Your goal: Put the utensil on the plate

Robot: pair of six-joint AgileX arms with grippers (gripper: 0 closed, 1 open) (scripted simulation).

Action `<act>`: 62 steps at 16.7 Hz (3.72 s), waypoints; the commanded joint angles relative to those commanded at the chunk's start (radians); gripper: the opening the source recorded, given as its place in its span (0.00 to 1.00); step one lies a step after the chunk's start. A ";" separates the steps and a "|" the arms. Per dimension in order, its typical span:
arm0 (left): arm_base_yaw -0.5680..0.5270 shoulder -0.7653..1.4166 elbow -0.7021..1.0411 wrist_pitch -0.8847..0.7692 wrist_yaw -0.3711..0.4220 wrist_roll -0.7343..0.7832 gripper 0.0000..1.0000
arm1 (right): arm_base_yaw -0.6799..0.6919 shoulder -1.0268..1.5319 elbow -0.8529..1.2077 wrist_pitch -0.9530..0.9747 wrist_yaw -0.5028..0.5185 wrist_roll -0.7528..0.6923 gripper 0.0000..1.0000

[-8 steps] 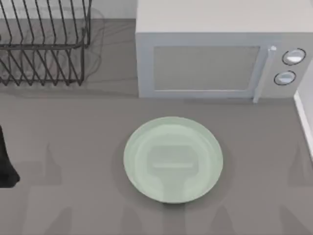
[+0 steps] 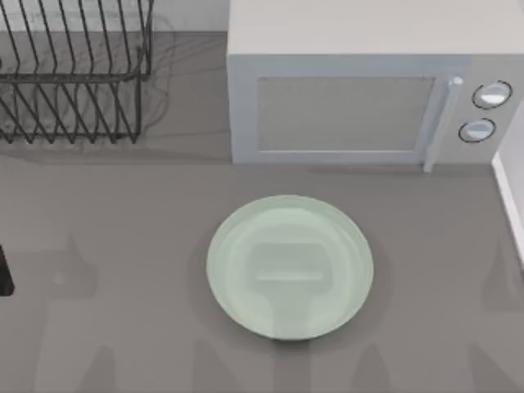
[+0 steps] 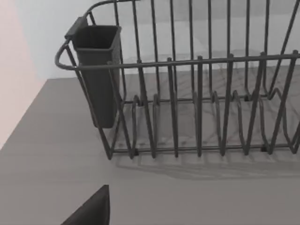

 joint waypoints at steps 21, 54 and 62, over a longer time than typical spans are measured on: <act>0.314 1.561 1.081 -0.904 0.006 0.526 1.00 | 0.000 0.000 0.000 0.000 0.000 0.000 1.00; 0.316 1.737 0.872 -0.522 0.007 0.532 0.10 | 0.000 0.000 0.000 0.000 0.000 0.000 1.00; 0.316 1.737 0.872 -0.522 0.007 0.532 0.00 | 0.000 0.000 0.000 0.000 0.000 0.000 1.00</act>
